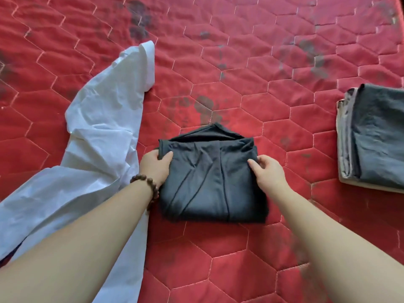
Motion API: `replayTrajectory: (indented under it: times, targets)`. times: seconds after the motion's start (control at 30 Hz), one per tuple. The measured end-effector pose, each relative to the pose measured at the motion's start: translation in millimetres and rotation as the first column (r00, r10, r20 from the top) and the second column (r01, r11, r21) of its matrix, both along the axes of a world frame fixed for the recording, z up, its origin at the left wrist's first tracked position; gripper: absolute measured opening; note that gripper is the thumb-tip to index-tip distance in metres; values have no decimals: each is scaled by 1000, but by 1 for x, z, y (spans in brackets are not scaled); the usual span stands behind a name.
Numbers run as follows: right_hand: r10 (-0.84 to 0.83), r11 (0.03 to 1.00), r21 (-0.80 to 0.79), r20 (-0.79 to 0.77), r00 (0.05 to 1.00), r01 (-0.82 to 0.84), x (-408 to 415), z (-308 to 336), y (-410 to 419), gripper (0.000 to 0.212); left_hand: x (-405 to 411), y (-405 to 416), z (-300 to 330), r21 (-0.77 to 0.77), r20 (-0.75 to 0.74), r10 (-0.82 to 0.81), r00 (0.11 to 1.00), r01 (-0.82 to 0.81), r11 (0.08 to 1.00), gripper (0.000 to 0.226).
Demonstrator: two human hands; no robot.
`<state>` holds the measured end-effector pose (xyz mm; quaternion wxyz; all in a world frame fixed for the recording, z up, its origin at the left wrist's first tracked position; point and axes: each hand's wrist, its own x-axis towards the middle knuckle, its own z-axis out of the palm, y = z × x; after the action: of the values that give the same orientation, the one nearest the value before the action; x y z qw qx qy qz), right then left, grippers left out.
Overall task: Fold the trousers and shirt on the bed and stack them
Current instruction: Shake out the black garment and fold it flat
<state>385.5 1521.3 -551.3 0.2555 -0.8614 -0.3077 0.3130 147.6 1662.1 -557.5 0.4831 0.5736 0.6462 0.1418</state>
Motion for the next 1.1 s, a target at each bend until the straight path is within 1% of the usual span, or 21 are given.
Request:
replayTrajectory:
  times: [0.07,0.13,0.23,0.3,0.37,0.43,0.47,0.57,0.67,0.8,0.9,0.97,1.03,1.1]
  targets:
    - [-34,994,100,11,999,33,4,-3,3,12,-1,6,-1,27,95,17,995,-19,999,17]
    - [-75,987,145,35,997,69,5,-1,6,13,0,12,2,52,135,11,991,-18,999,15]
    - [-68,996,68,54,996,64,2,-7,8,17,2,19,3,56,82,-64,995,59,997,22]
    - [-109,994,28,50,993,108,4,-7,13,19,4,24,3,2,114,-79,990,80,997,27]
    - [-205,979,38,56,977,203,6,-4,25,18,5,28,5,-2,156,-97,983,98,995,29]
    - [-274,961,63,85,958,269,8,-2,37,21,7,31,3,71,110,-124,986,117,991,28]
    - [-281,959,69,102,954,275,10,-2,43,22,9,33,2,111,76,-111,991,102,989,25]
    - [-233,973,42,185,955,229,12,-1,55,19,12,36,3,232,-44,-31,999,40,972,20]
    - [-213,976,24,270,939,215,14,0,55,25,14,39,6,297,-148,-47,988,90,951,33]
    - [-253,967,64,332,909,245,21,4,47,28,10,48,11,242,-241,50,969,10,970,42]
    - [-333,943,109,326,885,315,26,2,44,26,6,55,8,221,-228,120,966,-68,973,44]
    - [-333,942,53,293,896,333,28,-4,45,25,6,57,1,203,-246,132,960,-82,976,42]
    - [-286,955,-10,246,926,298,27,-8,47,26,7,56,-2,202,-257,93,962,-40,978,38]
    - [-277,960,18,172,945,278,27,-8,47,23,7,55,-2,177,-219,60,974,-21,984,23]
